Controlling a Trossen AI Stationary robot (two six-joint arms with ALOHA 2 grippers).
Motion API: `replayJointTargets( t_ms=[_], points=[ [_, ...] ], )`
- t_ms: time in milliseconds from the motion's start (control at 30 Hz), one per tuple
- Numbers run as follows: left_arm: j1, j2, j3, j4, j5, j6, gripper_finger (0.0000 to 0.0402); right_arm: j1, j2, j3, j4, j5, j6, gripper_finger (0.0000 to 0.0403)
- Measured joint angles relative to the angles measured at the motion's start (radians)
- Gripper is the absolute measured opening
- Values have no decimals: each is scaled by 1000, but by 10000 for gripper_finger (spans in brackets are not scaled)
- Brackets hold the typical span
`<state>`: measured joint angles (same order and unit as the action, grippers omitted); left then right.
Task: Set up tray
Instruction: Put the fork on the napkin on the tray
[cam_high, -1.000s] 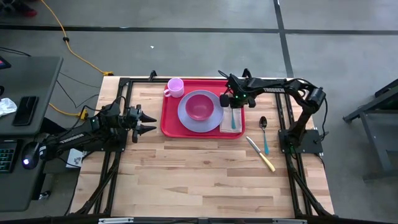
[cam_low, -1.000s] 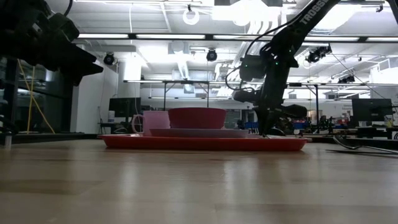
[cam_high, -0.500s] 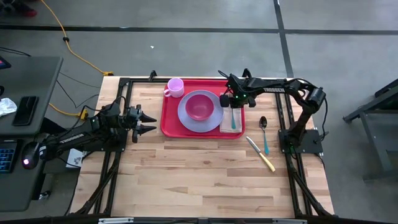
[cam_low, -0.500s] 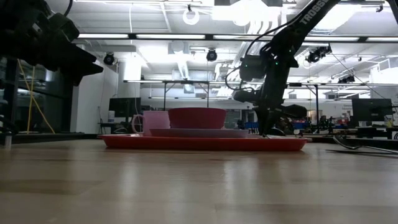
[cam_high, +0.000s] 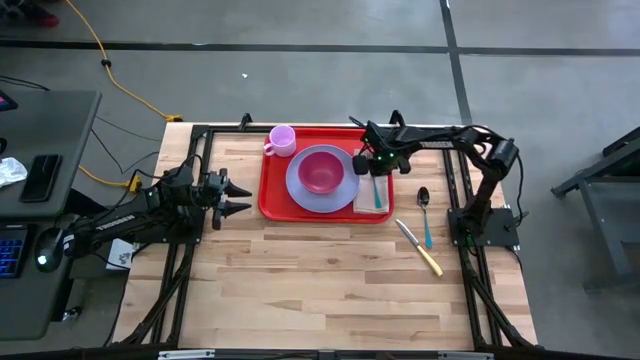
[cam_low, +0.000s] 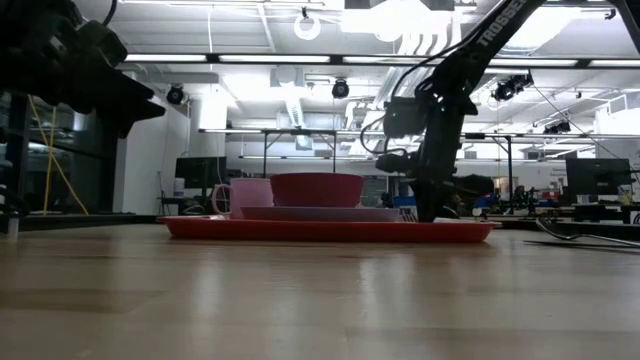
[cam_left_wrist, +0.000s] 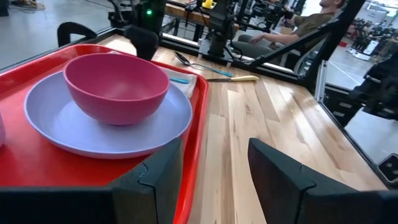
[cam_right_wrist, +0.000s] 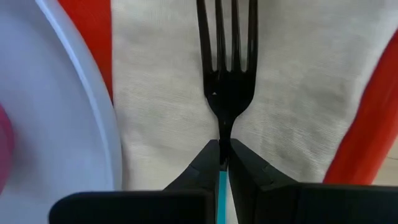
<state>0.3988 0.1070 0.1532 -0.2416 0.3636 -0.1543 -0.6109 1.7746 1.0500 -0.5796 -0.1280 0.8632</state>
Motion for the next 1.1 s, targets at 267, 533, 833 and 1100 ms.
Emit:
replayJointTargets(
  t_ms=[267, 533, 833, 1100],
  points=[
    [0, 0, 0, 0, 26, 0, 211, -5, 4, 0, 25, 6, 17, 12],
    [0, 0, 0, 0, 27, 0, 211, -15, 4, 0, 31, 13, 58, 12],
    [0, 0, 0, 0, 28, 0, 211, -18, 4, 0, 31, 13, 104, 12],
    [0, 0, 0, 0, 28, 0, 211, -18, 4, 0, 31, 4, 98, 12]
  ],
)
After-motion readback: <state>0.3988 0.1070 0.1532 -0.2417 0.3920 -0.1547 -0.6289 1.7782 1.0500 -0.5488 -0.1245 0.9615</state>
